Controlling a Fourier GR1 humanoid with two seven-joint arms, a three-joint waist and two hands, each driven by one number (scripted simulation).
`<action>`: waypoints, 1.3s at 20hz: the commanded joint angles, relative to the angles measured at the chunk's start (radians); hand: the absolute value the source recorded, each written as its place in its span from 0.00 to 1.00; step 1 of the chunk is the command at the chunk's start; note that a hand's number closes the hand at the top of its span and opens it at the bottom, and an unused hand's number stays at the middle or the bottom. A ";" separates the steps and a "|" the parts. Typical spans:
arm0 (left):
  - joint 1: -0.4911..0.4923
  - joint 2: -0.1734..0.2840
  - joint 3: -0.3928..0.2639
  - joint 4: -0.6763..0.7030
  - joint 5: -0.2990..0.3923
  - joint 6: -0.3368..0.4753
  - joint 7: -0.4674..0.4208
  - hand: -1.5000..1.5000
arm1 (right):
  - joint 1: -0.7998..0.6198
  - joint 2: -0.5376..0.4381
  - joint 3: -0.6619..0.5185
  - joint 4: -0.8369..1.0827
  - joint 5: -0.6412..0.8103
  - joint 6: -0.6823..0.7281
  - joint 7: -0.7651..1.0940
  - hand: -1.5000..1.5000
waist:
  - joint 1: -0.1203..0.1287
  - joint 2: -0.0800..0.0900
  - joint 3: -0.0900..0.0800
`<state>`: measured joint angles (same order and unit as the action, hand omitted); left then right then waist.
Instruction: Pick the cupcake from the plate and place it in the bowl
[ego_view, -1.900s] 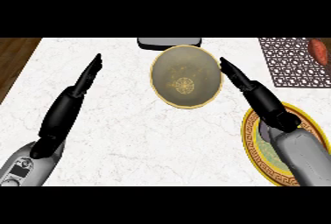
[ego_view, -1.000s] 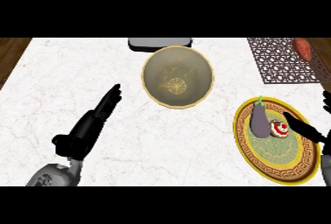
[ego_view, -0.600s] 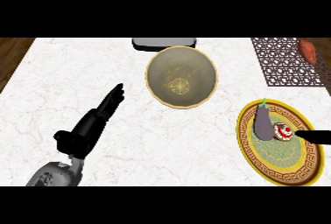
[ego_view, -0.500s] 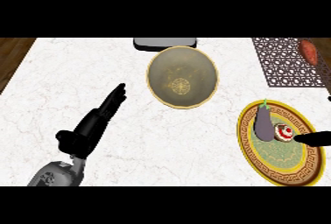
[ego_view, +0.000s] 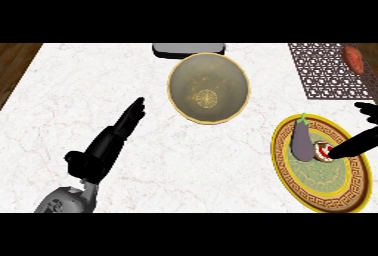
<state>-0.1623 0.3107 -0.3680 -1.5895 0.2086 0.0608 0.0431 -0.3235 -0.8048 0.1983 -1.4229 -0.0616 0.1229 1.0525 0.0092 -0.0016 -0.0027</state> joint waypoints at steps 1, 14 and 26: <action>-0.003 -0.015 0.008 0.026 -0.021 -0.009 -0.019 0.50 | -0.101 0.025 0.012 0.013 -0.047 0.098 0.210 0.00 | 0.001 0.003 0.002; 0.002 -0.076 0.031 0.026 -0.075 -0.016 0.004 0.50 | -0.050 0.083 0.061 -0.023 0.109 0.030 0.180 0.00 | -0.011 0.000 0.002; 0.014 -0.063 0.093 0.037 -0.070 -0.089 -0.027 0.50 | 0.008 0.200 0.138 -0.018 0.385 -0.076 0.211 0.00 | -0.008 0.001 0.002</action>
<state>-0.1509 0.2519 -0.2864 -1.5605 0.1450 -0.0121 0.0338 -0.3229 -0.6647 0.3091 -1.4413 0.2493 0.0846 1.1156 0.0009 -0.0007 -0.0006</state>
